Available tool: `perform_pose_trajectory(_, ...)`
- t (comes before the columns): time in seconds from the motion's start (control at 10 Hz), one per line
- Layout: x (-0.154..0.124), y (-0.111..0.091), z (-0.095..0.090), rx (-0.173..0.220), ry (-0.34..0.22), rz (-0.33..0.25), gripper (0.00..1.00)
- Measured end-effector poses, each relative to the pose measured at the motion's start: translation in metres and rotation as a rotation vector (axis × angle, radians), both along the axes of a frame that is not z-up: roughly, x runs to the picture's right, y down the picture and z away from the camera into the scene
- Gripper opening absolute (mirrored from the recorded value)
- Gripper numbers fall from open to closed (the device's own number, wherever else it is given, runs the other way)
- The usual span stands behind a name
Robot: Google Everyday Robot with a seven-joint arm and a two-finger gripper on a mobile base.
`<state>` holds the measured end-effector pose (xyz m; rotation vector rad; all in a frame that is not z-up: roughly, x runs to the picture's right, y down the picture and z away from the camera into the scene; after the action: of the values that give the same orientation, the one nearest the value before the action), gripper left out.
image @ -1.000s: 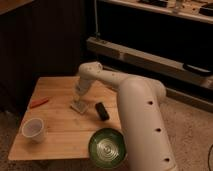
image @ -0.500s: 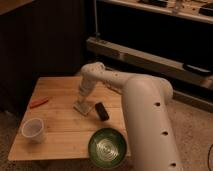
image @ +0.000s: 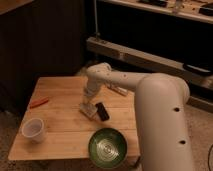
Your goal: Wipe the white sponge on the table
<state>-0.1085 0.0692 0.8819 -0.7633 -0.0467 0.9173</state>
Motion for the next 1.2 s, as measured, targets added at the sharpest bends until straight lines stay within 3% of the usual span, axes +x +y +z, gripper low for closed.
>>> perform_pose_trajectory(0.2, 0.005, 0.010, -0.007, -0.008, -0.003, -0.002, 0.00)
perform_pose_trajectory(0.5, -0.007, 0.033, -0.012, -0.032, -0.059, -0.043, 0.00)
perform_pose_trajectory(0.8, -0.015, 0.053, -0.025, -0.054, -0.155, -0.092, 0.00)
perform_pose_trajectory(1.2, -0.033, 0.081, -0.036, -0.113, -0.293, -0.174, 0.00)
